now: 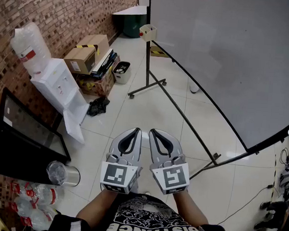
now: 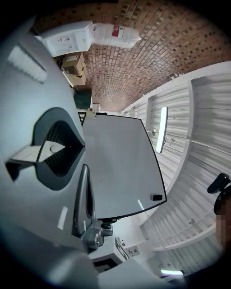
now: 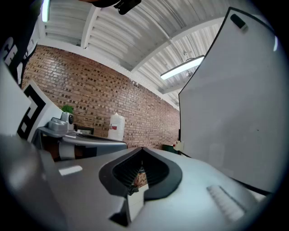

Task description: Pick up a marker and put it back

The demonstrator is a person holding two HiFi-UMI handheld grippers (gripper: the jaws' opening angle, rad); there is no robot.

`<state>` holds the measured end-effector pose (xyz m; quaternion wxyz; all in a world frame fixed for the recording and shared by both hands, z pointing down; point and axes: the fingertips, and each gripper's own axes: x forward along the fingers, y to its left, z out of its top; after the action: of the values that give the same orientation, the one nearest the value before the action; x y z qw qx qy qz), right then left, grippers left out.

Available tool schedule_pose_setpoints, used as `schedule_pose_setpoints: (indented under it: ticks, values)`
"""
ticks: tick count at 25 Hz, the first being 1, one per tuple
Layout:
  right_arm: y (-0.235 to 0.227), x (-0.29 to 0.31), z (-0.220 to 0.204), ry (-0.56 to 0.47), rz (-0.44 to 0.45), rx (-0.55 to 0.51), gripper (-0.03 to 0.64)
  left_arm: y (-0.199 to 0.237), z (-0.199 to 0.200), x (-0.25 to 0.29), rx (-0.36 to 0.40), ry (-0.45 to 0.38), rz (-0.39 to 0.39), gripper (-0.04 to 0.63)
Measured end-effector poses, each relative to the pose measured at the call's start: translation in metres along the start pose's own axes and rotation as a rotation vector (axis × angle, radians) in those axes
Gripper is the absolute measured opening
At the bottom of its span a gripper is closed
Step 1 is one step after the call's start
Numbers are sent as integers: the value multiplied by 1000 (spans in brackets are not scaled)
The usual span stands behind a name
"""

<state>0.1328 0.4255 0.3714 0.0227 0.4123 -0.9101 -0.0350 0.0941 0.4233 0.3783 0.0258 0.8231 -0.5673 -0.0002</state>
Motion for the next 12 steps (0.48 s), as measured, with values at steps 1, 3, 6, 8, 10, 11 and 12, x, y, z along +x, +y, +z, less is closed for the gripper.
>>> schedule_pose_setpoints:
  ticks: [1,3,6,8,10,11,12]
  values:
    - [-3,4,-2,5,2,-2,0,2,2,5,1,3,0,5]
    - [-8,14,-5,9,5,-6,0,8,5,15,4,4,0,5]
    - [-16,36,-8,13,4,-14,0,24,5,34,10,-3,1,5]
    - [-22,56,-9,17,4,-23,0,40,6,49,4,-9,2,5]
    - [-27,79,-7,18,2,-28,0,59,8,65,-1,-12,2,5]
    - [-30,91,-7,18,-1,-28,0,69,9,73,-2,-12,1,5]
    - [-33,103,-6,18,-4,-27,0,79,9,82,-2,-11,-1,5]
